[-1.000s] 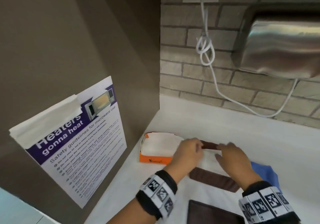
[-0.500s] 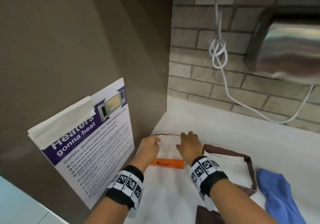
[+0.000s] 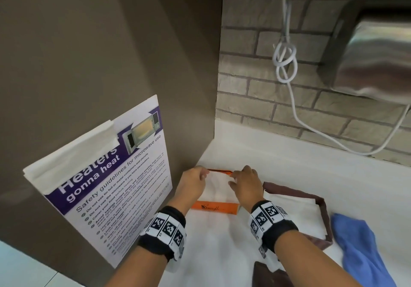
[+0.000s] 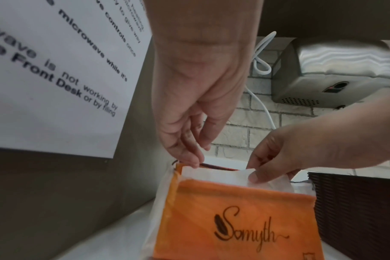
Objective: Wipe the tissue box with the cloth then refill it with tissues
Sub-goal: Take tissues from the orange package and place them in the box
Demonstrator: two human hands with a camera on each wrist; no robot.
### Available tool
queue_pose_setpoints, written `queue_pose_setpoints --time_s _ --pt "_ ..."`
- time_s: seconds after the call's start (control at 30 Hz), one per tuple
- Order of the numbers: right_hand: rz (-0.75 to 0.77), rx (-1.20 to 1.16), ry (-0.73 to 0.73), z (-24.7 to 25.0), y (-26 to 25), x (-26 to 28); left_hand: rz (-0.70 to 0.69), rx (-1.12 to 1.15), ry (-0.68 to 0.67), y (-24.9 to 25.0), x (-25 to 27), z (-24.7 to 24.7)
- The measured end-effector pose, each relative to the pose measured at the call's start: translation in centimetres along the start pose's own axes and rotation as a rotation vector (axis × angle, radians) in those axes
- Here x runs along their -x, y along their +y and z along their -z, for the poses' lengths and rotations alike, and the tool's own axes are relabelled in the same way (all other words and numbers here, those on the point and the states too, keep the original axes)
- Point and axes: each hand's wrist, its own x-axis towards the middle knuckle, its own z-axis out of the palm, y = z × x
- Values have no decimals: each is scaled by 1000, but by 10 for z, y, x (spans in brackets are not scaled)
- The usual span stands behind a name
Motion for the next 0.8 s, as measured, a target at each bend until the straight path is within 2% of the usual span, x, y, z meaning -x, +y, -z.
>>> queue_pose_setpoints --time_s 0.1,0.17,0.3,0.43,0.53,0.67,0.8 --pt "65 -142 -8 2 -1 -3 -126 -79 -49 -1 -3 4" --pt "85 -244 -39 5 -3 -3 -211 -256 -106 1 -4 6" --pt "-33 -442 -73 15 -5 -1 -288 -529 -116 10 -10 7" --pt "-142 -562 -104 20 -4 -7 -275 -589 -119 18 -21 8" --pt "-145 -476 -144 17 -4 -7 -246 -594 -145 18 -29 8" --pt "-8 -166 -210 7 -9 -1 -173 -627 -245 15 -26 4" --pt "62 -8 -258 3 -17 -2 -143 -664 -238 17 -25 -2"
